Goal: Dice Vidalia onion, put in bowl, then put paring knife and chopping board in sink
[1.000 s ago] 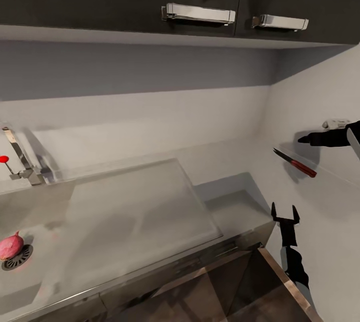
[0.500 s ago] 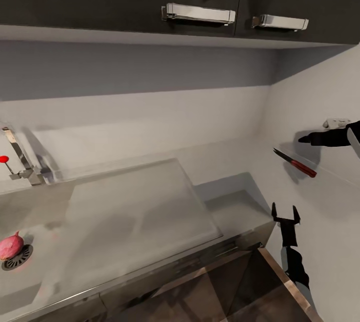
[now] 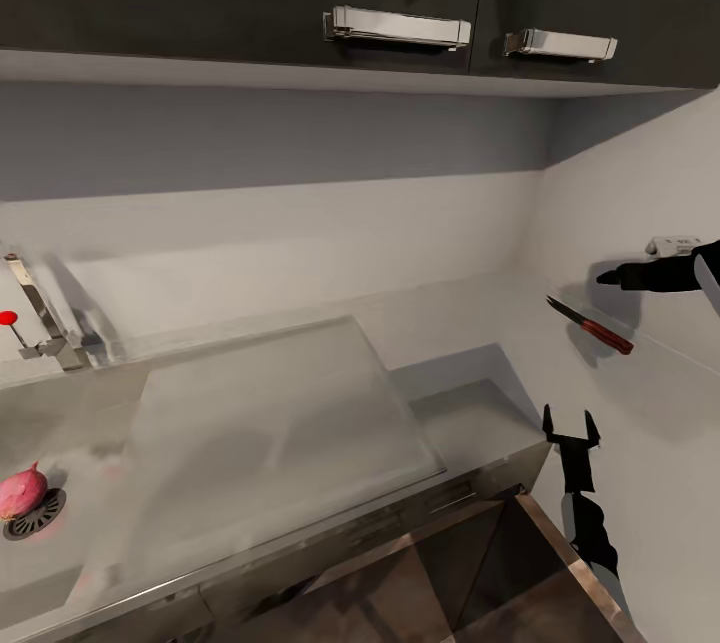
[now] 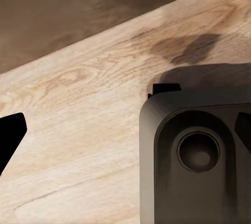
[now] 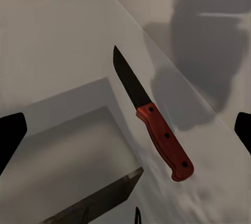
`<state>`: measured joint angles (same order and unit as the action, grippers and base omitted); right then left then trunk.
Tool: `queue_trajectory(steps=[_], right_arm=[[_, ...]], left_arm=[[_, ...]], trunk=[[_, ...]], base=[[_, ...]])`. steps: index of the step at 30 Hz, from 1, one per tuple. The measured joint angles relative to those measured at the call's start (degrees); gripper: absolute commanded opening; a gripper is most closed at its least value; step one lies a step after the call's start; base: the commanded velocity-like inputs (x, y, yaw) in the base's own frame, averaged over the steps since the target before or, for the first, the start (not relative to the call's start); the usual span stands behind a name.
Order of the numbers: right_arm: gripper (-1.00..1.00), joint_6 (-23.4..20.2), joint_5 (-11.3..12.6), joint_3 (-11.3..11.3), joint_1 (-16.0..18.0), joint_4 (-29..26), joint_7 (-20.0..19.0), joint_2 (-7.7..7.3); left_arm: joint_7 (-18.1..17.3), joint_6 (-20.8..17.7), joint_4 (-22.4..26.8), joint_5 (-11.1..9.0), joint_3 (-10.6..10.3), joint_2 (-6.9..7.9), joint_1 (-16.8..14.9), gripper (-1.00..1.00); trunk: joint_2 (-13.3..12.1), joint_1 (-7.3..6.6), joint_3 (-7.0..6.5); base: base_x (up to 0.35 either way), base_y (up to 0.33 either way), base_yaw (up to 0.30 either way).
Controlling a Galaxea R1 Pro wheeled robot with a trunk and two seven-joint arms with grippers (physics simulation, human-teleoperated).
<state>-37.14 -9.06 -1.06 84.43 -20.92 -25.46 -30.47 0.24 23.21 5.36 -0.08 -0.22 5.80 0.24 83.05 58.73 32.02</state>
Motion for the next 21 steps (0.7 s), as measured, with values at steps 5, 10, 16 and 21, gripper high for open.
queue_trajectory(steps=[5,10,16,21], right_arm=[[1.00,0.0,0.0,0.0,0.0,0.0,0.0,0.00],[1.00,0.0,0.0,0.0,0.0,0.0,0.0,0.00],[1.00,0.0,0.0,-0.1,0.0,0.0,0.0,0.00],[1.00,0.0,0.0,-0.1,0.0,0.0,0.1,0.00]], left_arm=[[0.0,0.0,0.0,0.0,0.0,0.00,0.0,1.00],[0.0,0.0,0.0,0.0,0.0,0.00,0.0,1.00],[0.0,0.0,0.0,0.0,0.0,0.00,0.0,1.00],[0.0,0.0,0.0,0.0,0.0,0.00,0.0,1.00]], trunk=[[0.0,0.00,0.00],[0.0,0.00,0.00],[0.0,0.00,0.00],[0.0,0.00,0.00]], base=[[-0.064,-0.037,0.000],[-0.009,-0.005,0.000],[-0.001,-0.001,0.000],[0.000,-0.019,0.000]])
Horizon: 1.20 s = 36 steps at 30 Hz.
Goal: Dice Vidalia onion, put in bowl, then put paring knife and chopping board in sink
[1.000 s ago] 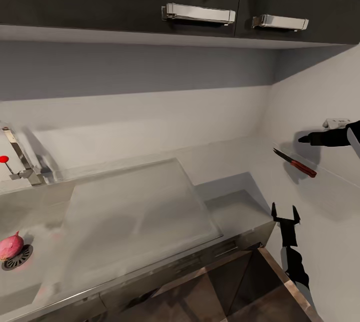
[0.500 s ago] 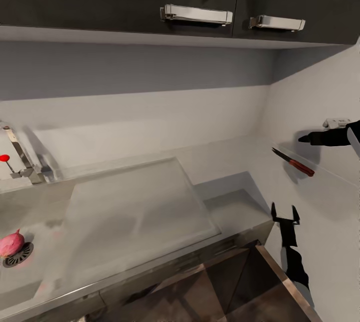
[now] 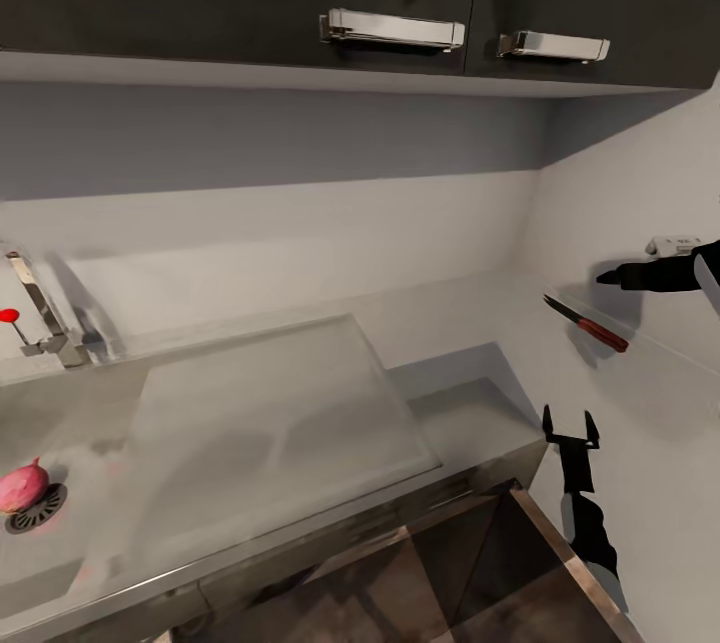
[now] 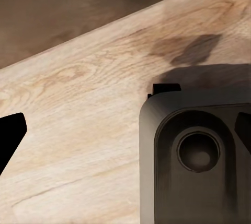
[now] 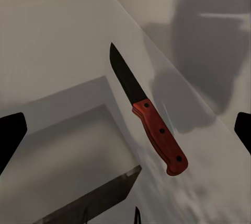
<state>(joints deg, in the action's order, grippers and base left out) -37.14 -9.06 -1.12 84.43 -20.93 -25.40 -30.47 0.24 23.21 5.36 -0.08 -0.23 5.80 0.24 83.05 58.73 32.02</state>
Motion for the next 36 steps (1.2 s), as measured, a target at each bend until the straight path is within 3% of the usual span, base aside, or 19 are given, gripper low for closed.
queue_trajectory(steps=[36], right_arm=[[1.00,0.0,0.0,0.0,0.0,0.0,0.1,0.00]], left_arm=[[0.0,0.0,0.0,0.0,0.1,0.18,0.0,1.00]], trunk=[[0.0,0.00,0.00]], base=[[0.000,-0.013,0.000]])
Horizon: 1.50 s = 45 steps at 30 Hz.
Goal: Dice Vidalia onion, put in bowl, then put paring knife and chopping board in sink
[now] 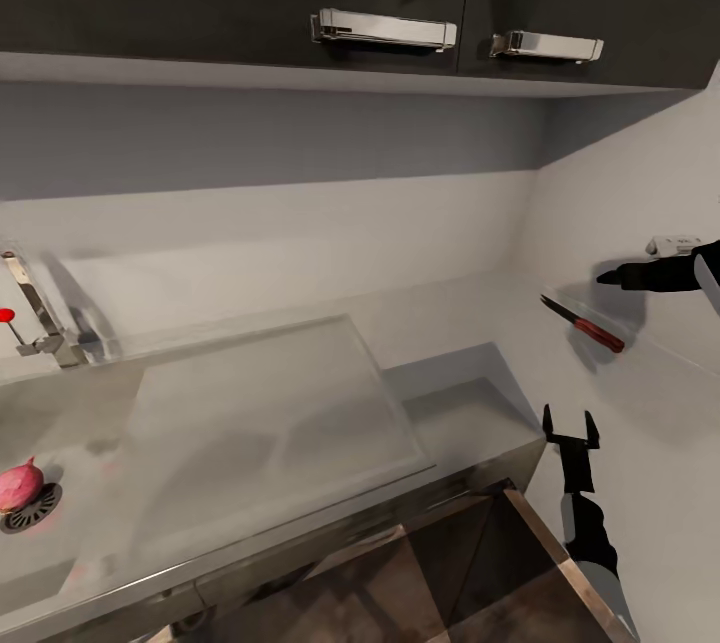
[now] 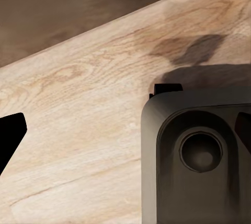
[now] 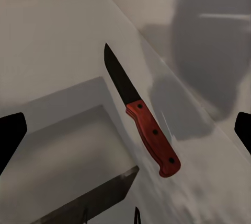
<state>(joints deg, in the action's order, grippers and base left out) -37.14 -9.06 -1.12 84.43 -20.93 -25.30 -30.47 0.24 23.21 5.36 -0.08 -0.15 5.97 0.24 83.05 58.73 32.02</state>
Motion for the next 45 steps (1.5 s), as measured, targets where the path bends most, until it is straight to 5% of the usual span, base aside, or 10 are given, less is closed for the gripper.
queue_trajectory(steps=[45], right_arm=[[1.00,0.0,0.1,0.0,0.0,0.0,-0.1,0.09]], left_arm=[[0.0,0.0,0.0,-0.1,0.1,0.00,0.0,1.00]], trunk=[[0.0,0.00,1.04]], base=[[0.004,-0.008,0.000]])
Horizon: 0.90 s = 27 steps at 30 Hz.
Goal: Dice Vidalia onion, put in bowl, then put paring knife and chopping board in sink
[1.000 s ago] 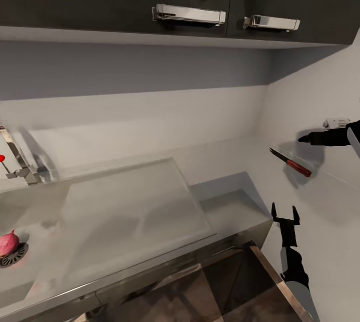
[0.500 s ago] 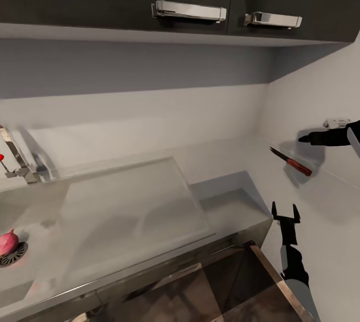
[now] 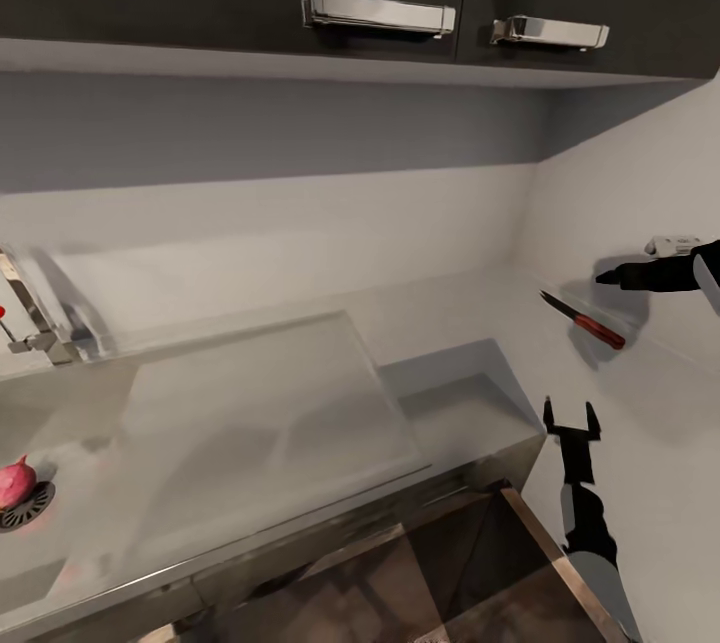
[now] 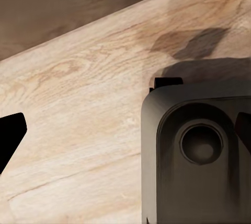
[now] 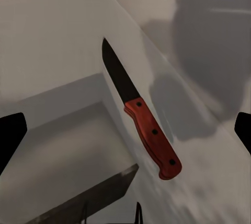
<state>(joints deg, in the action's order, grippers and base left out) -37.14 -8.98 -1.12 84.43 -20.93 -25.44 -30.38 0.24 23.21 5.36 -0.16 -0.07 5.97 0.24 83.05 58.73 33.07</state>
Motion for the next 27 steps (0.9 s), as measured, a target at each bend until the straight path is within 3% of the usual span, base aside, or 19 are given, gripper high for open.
queue_trajectory(steps=[27], right_arm=[[1.00,0.0,0.1,0.1,0.0,0.0,0.0,0.00]], left_arm=[[0.0,0.0,0.0,0.0,0.0,0.00,0.0,1.00]], trunk=[[0.0,0.00,2.05]], base=[[0.000,0.000,0.000]])
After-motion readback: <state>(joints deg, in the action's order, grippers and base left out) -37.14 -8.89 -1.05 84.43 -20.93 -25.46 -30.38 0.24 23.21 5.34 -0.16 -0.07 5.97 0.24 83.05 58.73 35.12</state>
